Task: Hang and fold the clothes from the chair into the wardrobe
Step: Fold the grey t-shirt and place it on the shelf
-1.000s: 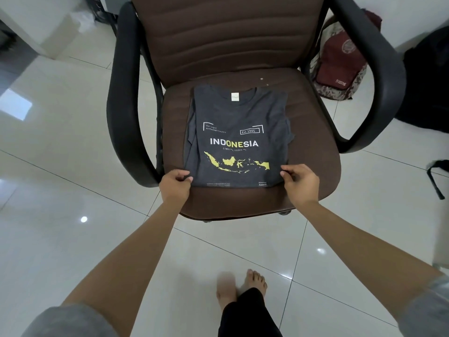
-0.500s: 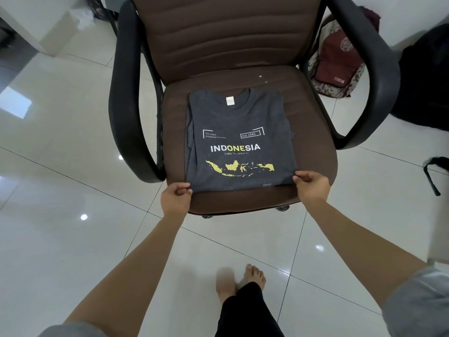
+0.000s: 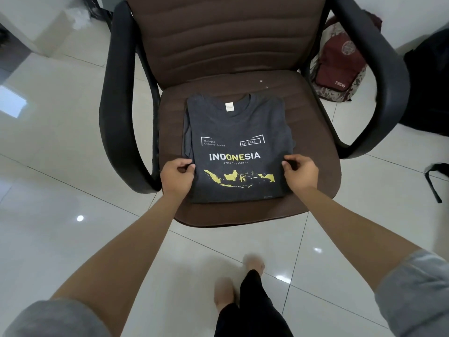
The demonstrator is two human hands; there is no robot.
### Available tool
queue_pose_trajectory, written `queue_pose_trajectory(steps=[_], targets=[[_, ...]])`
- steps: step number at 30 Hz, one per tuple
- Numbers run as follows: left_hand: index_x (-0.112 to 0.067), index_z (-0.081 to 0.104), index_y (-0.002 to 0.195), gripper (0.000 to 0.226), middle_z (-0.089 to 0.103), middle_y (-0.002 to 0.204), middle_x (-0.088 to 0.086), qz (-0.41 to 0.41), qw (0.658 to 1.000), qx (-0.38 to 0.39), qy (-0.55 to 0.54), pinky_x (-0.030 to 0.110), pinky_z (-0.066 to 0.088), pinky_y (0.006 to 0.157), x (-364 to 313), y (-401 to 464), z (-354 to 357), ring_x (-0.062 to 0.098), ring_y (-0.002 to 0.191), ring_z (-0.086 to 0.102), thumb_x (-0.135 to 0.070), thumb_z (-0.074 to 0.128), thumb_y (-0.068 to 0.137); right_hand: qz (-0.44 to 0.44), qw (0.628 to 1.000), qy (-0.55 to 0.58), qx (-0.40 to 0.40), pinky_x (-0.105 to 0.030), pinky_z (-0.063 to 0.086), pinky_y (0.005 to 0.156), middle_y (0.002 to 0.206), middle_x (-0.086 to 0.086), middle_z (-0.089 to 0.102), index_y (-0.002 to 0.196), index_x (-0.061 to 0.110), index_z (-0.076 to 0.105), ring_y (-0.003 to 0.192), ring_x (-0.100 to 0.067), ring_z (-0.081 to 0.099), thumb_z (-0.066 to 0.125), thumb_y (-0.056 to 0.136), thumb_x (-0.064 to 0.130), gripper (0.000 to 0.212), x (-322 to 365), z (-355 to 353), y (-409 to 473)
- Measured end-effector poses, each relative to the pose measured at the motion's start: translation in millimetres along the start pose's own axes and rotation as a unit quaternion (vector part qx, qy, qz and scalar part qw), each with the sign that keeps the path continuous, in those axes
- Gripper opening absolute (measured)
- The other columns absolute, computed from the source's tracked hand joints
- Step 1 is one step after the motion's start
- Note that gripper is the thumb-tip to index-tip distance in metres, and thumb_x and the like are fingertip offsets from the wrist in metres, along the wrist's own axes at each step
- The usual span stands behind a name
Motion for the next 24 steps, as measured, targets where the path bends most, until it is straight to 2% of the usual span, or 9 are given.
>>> queue_pose_trajectory(steps=[4, 8, 11, 14, 17, 19, 22, 24], targets=[[-0.008, 0.071, 0.104, 0.019, 0.069, 0.101, 0.004, -0.037, 0.999, -0.01, -0.002, 0.016, 0.041, 0.085, -14.7, 33.0, 10.4, 0.009, 0.085, 0.058, -0.011, 0.066, 0.086, 0.0, 1.0, 0.02, 0.006, -0.036, 0.048, 0.095, 0.111, -0.005, 0.067, 0.105, 0.018, 0.07, 0.102, -0.022, 0.061, 0.066, 0.087, 0.023, 0.018, 18.0, 10.0, 37.4], [-0.011, 0.071, 0.102, 0.02, 0.067, 0.086, 0.002, -0.098, 0.995, 0.014, -0.008, 0.031, 0.048, 0.095, -12.1, 58.2, 23.9, 0.018, 0.088, 0.064, -0.007, 0.069, 0.082, -0.001, 0.999, 0.033, 0.019, -0.031, 0.048, 0.094, 0.11, -0.007, 0.068, 0.107, 0.013, 0.07, 0.1, -0.022, 0.061, 0.065, 0.088, 0.019, 0.02, 34.2, 16.8, 71.1], [-0.009, 0.071, 0.099, 0.02, 0.067, 0.081, 0.004, -0.098, 0.995, 0.028, -0.006, 0.032, 0.05, 0.091, -13.6, 61.3, 25.7, 0.018, 0.082, 0.064, -0.005, 0.07, 0.08, 0.003, 0.999, 0.029, 0.031, -0.024, 0.046, 0.091, 0.107, -0.008, 0.069, 0.105, 0.01, 0.072, 0.098, -0.022, 0.063, 0.066, 0.087, 0.015, 0.019, 41.5, 19.7, 87.7], [-0.007, 0.07, 0.096, 0.014, 0.068, 0.083, 0.008, -0.097, 0.995, 0.015, 0.001, 0.027, 0.048, 0.085, -15.5, 58.1, 14.7, 0.016, 0.08, 0.061, -0.003, 0.066, 0.083, 0.032, 0.999, 0.035, 0.019, -0.017, 0.043, 0.083, 0.104, -0.01, 0.07, 0.103, 0.007, 0.072, 0.095, -0.022, 0.065, 0.065, 0.087, 0.011, 0.017, 38.5, 16.1, 91.3], [-0.009, 0.069, 0.092, 0.011, 0.068, 0.084, 0.008, -0.131, 0.991, -0.028, 0.0, 0.027, 0.048, 0.083, -12.6, 51.5, 1.5, 0.02, 0.082, 0.062, -0.003, 0.062, 0.085, 0.066, 0.997, 0.038, 0.006, -0.018, 0.042, 0.08, 0.103, -0.011, 0.07, 0.103, 0.007, 0.072, 0.092, -0.021, 0.063, 0.064, 0.088, 0.01, 0.017, 33.4, 9.5, 89.6], [-0.007, 0.068, 0.091, 0.015, 0.069, 0.09, 0.01, -0.145, 0.988, -0.056, 0.016, 0.024, 0.043, 0.08, -12.8, 46.5, -3.7, 0.023, 0.086, 0.062, 0.0, 0.057, 0.085, 0.067, 0.997, 0.028, 0.008, -0.02, 0.043, 0.081, 0.102, -0.012, 0.069, 0.102, 0.006, 0.071, 0.092, -0.023, 0.064, 0.064, 0.088, 0.011, 0.017, 34.6, 8.3, 89.0], [-0.009, 0.066, 0.097, 0.023, 0.065, 0.095, 0.008, -0.162, 0.984, -0.056, 0.038, 0.024, 0.04, 0.077, -17.7, 51.1, -1.8, 0.019, 0.083, 0.057, 0.0, 0.05, 0.083, 0.036, 0.999, -0.005, 0.008, -0.015, 0.037, 0.08, 0.109, -0.014, 0.061, 0.102, 0.009, 0.071, 0.094, -0.025, 0.06, 0.065, 0.087, 0.017, 0.017, 45.5, 9.8, 93.8], [-0.014, 0.064, 0.103, 0.023, 0.063, 0.103, 0.009, -0.138, 0.988, -0.053, 0.038, 0.024, 0.041, 0.079, -25.5, 67.3, 3.4, 0.019, 0.084, 0.057, -0.006, 0.052, 0.086, 0.02, 1.0, -0.009, 0.01, -0.021, 0.04, 0.088, 0.114, -0.013, 0.055, 0.104, 0.013, 0.069, 0.098, -0.026, 0.059, 0.065, 0.088, 0.021, 0.019, 55.5, 12.1, 102.2]])
Point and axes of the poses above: each hand's wrist, its own y-axis towards the middle knuckle, its own z-axis out of the palm, x = y × z, the point moved 6 cm from there along y, towards the middle knuckle
